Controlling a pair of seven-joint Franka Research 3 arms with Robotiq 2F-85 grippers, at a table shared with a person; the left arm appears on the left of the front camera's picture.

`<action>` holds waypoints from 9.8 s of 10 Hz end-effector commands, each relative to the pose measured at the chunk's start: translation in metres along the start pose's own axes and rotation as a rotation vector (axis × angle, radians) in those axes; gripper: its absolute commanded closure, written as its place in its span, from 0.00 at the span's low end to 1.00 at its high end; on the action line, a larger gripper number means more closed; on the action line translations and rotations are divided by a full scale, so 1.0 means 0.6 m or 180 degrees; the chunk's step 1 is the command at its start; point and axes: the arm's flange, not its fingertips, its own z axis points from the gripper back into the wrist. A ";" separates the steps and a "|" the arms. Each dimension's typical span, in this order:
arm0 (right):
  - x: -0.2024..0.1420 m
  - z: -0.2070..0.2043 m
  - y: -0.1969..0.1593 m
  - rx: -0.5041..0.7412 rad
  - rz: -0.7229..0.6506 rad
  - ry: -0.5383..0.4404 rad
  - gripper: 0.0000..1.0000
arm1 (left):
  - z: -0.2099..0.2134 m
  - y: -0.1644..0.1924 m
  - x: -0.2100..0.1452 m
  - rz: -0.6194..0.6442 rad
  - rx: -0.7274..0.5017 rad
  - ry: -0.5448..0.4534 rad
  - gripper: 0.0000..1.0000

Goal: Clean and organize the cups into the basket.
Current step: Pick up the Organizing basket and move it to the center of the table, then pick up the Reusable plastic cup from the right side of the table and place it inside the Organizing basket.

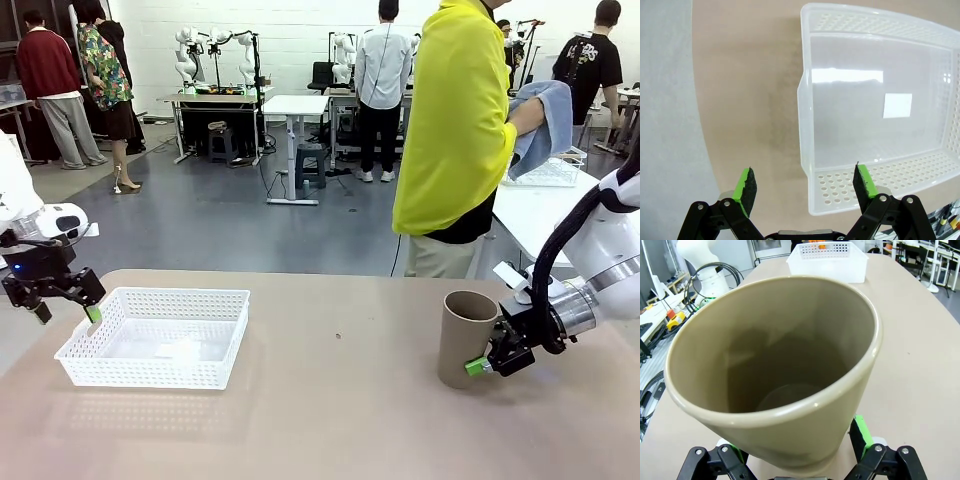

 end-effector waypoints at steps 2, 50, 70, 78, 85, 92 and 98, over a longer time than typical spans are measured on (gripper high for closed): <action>-0.004 -0.004 -0.009 -0.0054 0.0077 -0.0058 0.00 | -0.018 -0.013 0.033 0.0183 -0.0012 -0.0053 0.00; 0.272 0.201 0.229 -0.1071 0.0058 -0.0305 0.39 | -0.075 -0.013 0.025 -0.0009 0.0235 0.0141 1.00; 0.272 0.201 0.229 -0.1071 0.0058 -0.0305 0.39 | -0.028 -0.399 0.010 0.0190 0.0544 0.0049 1.00; 0.272 0.201 0.229 -0.1071 0.0058 -0.0305 0.39 | -0.057 -0.585 -0.015 0.0017 0.0724 -0.0107 1.00; 0.272 0.201 0.229 -0.1071 0.0058 -0.0305 0.39 | -0.047 -0.602 0.001 0.0164 0.0185 -0.0097 1.00; 0.272 0.201 0.229 -0.1071 0.0058 -0.0305 0.39 | -0.082 -0.602 0.027 0.0152 0.0223 0.0048 1.00; 0.272 0.201 0.229 -0.1071 0.0058 -0.0305 0.39 | -0.088 -0.595 0.017 0.0185 0.0258 0.0072 1.00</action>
